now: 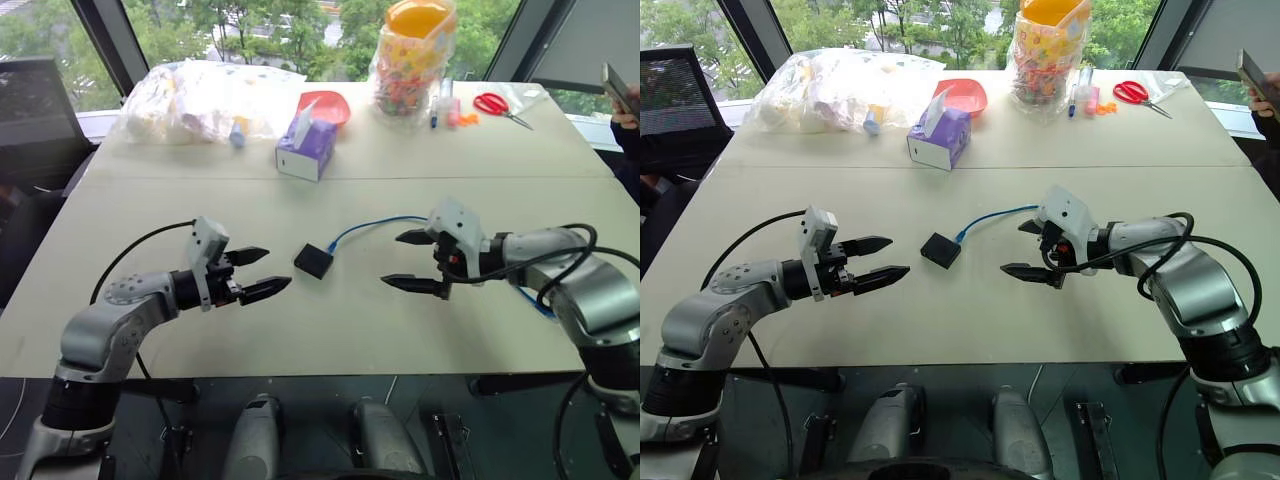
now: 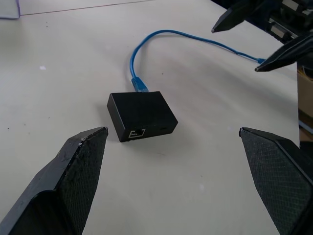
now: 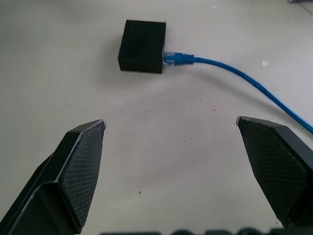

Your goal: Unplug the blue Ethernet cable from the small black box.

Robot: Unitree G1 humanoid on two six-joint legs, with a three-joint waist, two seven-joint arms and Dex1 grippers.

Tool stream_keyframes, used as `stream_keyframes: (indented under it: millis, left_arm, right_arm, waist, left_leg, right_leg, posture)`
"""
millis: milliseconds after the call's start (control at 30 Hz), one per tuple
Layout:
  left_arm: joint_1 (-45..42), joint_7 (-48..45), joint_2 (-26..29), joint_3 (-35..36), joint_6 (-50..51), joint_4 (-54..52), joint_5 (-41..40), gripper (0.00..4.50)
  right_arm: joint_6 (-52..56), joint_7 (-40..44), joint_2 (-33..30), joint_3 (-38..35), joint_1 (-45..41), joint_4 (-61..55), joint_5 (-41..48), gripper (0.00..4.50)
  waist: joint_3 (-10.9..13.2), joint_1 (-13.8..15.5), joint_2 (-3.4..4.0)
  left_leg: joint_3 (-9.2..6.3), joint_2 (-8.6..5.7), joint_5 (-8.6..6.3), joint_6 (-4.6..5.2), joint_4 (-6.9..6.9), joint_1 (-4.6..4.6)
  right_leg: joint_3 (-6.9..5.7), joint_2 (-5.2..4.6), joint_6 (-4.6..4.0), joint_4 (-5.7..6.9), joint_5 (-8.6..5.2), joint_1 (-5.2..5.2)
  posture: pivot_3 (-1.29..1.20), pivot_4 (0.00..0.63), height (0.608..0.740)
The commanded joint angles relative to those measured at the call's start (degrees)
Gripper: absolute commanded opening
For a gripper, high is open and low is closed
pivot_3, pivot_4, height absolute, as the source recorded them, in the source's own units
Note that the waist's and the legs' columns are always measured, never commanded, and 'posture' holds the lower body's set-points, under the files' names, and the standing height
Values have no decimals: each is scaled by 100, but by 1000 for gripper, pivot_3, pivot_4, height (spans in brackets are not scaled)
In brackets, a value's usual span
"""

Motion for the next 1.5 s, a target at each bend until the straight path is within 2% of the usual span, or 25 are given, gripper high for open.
stream_keyframes:
  millis: [33, 100, 200, 367, 600, 733, 933, 1033, 1267, 1433, 1500]
  left_arm:
    - [-145, -116, 105, 124, -18, -50, -98, 4472]
    - [-200, -131, 112, 122, -19, -10, -90, 4472]
    - [-281, -131, 116, 110, -30, -3, -83, 4472]
    - [-268, -34, 102, 157, -38, -103, -86, 4472]
    - [206, 293, 125, 383, -10, -624, -112, 4472]
    - [328, 471, 122, 518, 29, -784, -184, 4472]
    - [607, 801, 140, 721, -17, -1063, -166, 4472]
    - [692, 899, 137, 760, -12, -1162, -207, 4500]
    - [688, 965, 116, 741, -7, -1178, -243, 4500]
    - [486, 870, 134, 645, 60, -1057, -304, 4500]
    - [301, 841, 99, 582, 109, -944, -349, 4500]
  right_arm:
    - [-370, 530, 43, 445, -721, 377, -273, 4500]
    - [-614, 804, 111, 790, -1096, 703, -522, 4500]
    - [-1528, 1546, 465, 1666, -2062, 1802, -1275, 4500]
    - [-2792, 2356, 1179, 2552, -3204, 3796, -2251, 4500]
    - [-4869, 1872, 2700, 3103, -4476, 6779, -3538, 4500]
    - [-5576, 1629, 3120, 3091, -4773, 7654, -3960, 4500]
    - [-6001, 1297, 3630, 3184, -4950, 8515, -4561, 4500]
    - [-6105, 1318, 3730, 3106, -4935, 8664, -4683, 3606]
    - [-6308, 1506, 3836, 2921, -4890, 8642, -4774, 68]
    - [-6782, 677, 3565, 2856, -4802, 8248, -4993, 23]
    - [-7037, -59, 3320, 2557, -4604, 7756, -4893, 23]
  waist:
    - [1, -7, 1]
    - [1, -4, 2]
    - [3, -18, 1]
    - [4, -1, 3]
    - [8, -59, 7]
    - [9, -45, 8]
    - [8, -119, 7]
    - [7, -159, 5]
    - [7, -177, 6]
    - [7, -173, 6]
    - [8, -167, 6]
  left_leg:
    - [0, 0, 0, 0, 0, 0]
    - [0, 0, 0, 0, 0, -1]
    - [3, 0, 0, 0, -1, -1]
    - [5, 0, 0, 0, -2, -5]
    - [9, 2, 0, 0, -7, -2]
    - [5, 4, 0, -1, -9, -3]
    - [6, 4, -1, -2, -5, 9]
    - [5, 4, -1, -3, -6, 33]
    - [7, 6, -1, -4, -12, 93]
    - [8, 7, -1, -4, -12, 92]
    - [10, 7, -1, -4, -14, 91]
  right_leg:
    - [0, 0, 0, 1, 0, -1]
    - [0, 1, 0, 1, 0, -3]
    - [-1, 1, 2, 1, 0, -4]
    - [-2, 2, 20, 5, 10, -8]
    - [-2, 2, 26, 27, 13, -17]
    - [-7, 3, 26, 32, 13, -18]
    - [-6, 0, 25, 34, 14, -6]
    - [-6, 0, 22, 35, 13, 17]
    - [-4, 0, -3, 34, 6, 68]
    - [-3, -1, -4, 34, 6, 67]
    - [-2, -2, -4, 33, 6, 65]
  posture:
    - [0, 150, 735]
    - [0, 150, 735]
    - [0, 150, 735]
    - [0, 150, 735]
    - [0, 150, 735]
    - [0, 150, 735]
    - [0, 150, 735]
    - [0, 150, 735]
    - [0, 150, 735]
    - [0, 150, 735]
    - [0, 150, 735]
